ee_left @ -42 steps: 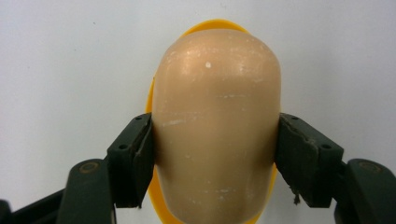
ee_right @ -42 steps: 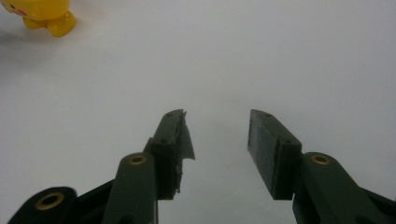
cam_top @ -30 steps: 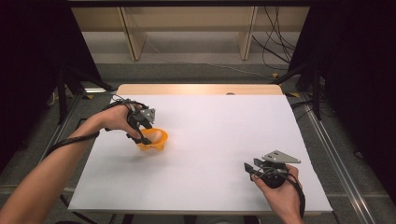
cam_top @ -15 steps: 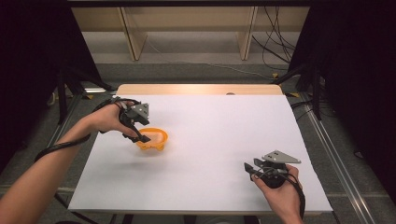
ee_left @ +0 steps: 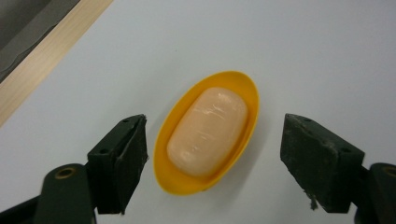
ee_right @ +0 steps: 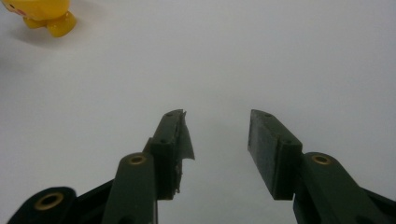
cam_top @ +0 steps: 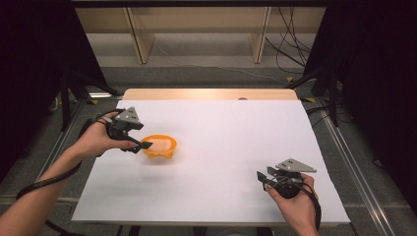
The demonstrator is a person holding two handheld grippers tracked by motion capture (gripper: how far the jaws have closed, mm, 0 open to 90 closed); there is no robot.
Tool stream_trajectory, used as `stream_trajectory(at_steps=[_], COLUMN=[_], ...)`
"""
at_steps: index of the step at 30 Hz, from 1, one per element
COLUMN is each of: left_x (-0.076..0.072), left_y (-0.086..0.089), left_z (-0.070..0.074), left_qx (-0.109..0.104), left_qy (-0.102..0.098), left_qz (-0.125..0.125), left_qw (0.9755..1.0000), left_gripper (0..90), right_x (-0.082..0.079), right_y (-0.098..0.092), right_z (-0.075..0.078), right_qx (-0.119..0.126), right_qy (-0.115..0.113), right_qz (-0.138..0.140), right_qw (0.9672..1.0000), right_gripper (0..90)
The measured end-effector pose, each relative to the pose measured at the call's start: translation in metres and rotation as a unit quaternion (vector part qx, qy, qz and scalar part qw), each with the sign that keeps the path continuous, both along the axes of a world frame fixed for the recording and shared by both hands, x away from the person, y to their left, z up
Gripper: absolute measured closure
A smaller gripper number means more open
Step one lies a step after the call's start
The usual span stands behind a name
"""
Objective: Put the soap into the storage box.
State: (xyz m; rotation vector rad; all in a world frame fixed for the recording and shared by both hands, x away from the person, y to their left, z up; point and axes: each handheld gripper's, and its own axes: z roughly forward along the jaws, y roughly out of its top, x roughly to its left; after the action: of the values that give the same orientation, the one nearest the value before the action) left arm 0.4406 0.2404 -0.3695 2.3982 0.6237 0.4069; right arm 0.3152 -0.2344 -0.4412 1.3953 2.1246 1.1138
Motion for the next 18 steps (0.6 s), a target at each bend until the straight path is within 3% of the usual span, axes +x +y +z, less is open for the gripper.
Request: stream_trajectory(at_steps=[2, 4, 9, 18], left_x=[-0.006, -0.012, -0.028, -0.054], left_y=[0.003, 0.006, 0.011, 0.018], left_z=[0.000, -0.001, -0.009, -0.027], left_qx=[-0.007, -0.027, -0.035, -0.037], left_qy=[-0.005, -0.010, -0.024, -0.023], left_qz=[0.016, 0.038, 0.061, 0.066], left_qw=[0.9998, 0.9989, 0.9973, 0.9969], left_gripper=[21.4, 21.4, 21.3, 20.1], right_x=[0.001, 0.001, 0.001, -0.002], right_y=[0.001, 0.000, 0.000, 0.003], right_z=[-0.001, -0.001, -0.001, 0.000], right_qx=[0.003, 0.002, 0.000, 0.007], right_qy=[-0.004, -0.006, -0.010, -0.002], right_qz=[0.000, 0.000, 0.002, -0.011], right_qw=[1.0000, 1.0000, 0.9999, 0.9999], right_gripper=[56.3, 56.3, 56.3, 56.3])
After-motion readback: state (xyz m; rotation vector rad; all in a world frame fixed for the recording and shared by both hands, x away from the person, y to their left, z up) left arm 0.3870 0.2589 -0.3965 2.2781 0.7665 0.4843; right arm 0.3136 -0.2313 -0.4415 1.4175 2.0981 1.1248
